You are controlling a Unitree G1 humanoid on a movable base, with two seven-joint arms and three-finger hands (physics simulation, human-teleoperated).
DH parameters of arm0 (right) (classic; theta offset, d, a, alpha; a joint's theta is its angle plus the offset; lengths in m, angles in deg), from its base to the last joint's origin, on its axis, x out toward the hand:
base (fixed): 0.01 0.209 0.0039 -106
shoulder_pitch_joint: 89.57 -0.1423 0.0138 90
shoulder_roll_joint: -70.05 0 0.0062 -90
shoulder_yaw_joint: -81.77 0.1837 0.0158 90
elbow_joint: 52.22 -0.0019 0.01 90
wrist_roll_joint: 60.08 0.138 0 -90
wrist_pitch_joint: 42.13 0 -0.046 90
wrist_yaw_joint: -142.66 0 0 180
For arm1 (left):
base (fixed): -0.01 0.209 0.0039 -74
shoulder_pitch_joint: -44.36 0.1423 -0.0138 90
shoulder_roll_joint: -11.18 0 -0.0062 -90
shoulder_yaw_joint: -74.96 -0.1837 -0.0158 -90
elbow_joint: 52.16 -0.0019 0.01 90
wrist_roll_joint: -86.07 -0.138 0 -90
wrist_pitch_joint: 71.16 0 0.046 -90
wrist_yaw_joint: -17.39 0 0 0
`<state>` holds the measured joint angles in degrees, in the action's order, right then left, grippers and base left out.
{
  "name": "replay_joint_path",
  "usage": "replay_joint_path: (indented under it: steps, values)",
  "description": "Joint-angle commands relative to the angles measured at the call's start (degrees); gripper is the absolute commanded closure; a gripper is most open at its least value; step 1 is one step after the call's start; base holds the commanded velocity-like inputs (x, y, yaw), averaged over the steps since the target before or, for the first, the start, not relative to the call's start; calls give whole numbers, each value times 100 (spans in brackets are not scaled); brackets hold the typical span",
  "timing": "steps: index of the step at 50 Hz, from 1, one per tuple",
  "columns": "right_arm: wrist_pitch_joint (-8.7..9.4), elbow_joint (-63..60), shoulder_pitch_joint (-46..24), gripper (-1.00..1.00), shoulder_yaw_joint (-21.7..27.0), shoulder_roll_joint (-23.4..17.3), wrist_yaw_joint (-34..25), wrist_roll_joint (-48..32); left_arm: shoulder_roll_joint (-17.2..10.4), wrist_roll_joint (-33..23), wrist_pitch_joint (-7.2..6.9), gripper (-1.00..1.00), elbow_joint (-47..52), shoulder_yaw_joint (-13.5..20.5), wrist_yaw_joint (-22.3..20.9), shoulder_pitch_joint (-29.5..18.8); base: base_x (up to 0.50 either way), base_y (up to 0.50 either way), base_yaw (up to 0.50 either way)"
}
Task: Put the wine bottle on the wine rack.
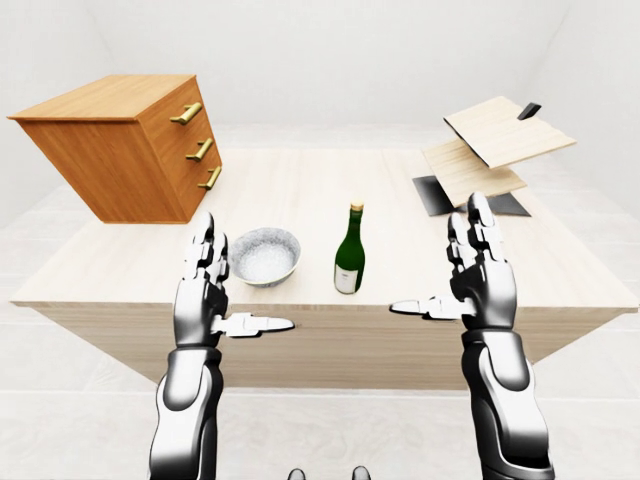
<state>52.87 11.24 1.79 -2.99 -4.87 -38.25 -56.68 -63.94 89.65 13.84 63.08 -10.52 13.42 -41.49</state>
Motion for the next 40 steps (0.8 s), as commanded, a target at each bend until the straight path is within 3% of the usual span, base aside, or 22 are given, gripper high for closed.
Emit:
replay_joint_path:
  steps: [1,20,26,40]
  values:
    - [0,62,73,-100,77,-8,-16,208,3,10,0,-100,-145,41,-31,28,0,0,50]
    - [0,336,-3,-100,75,10,23,481,36,-116,0,-100,-127,-42,-63,276,-1,0,50]
    - [0,293,108,-100,65,-42,36,403,35,-103,0,-100,-43,-35,-54,237,-2,4,0]
    - [0,34,275,-100,-23,-32,-79,313,45,-148,0,-100,-43,-131,-41,209,14,-47,0]
